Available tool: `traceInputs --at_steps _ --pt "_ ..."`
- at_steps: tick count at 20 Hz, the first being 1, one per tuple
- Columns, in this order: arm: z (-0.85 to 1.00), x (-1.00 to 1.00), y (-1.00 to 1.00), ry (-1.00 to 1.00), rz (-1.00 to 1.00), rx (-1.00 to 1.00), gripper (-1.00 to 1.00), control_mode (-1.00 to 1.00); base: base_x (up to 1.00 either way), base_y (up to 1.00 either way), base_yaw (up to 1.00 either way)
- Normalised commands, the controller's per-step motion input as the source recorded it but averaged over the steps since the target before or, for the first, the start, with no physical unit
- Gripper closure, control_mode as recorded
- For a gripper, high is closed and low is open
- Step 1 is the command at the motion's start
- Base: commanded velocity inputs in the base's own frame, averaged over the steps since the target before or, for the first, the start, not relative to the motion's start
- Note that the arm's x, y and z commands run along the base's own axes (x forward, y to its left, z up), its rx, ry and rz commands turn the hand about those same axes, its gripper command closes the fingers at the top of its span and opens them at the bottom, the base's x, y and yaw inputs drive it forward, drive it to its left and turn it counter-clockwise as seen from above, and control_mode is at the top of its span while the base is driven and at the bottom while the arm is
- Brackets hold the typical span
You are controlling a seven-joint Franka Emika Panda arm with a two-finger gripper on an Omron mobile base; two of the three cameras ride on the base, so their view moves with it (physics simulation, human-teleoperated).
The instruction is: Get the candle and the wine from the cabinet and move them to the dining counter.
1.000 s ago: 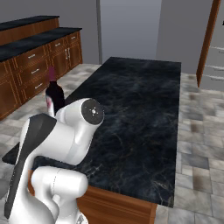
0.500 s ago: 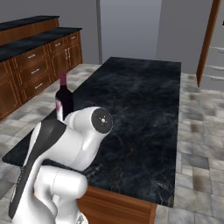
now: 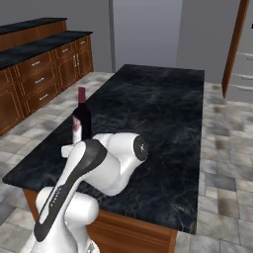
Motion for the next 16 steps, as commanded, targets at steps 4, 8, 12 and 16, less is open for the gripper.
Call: traceInputs --at_steps 4,8,12,16 --pt "-0.21 0.21 -0.26 0.0 0.42 0.07 1.0 -1.0 0.0 0.0 0.0" --pt "-0.22 0.24 -0.17 0.0 0.39 0.04 1.0 -1.0 0.0 0.0 0.0" --pt "-0.25 0.23 -0.02 -0.1 0.17 0.06 1.0 -1.0 0.0 0.0 0.0" --pt "-0.29 0.17 0.0 -0.12 -0.01 0.09 1.0 -1.0 0.0 0.0 0.0"
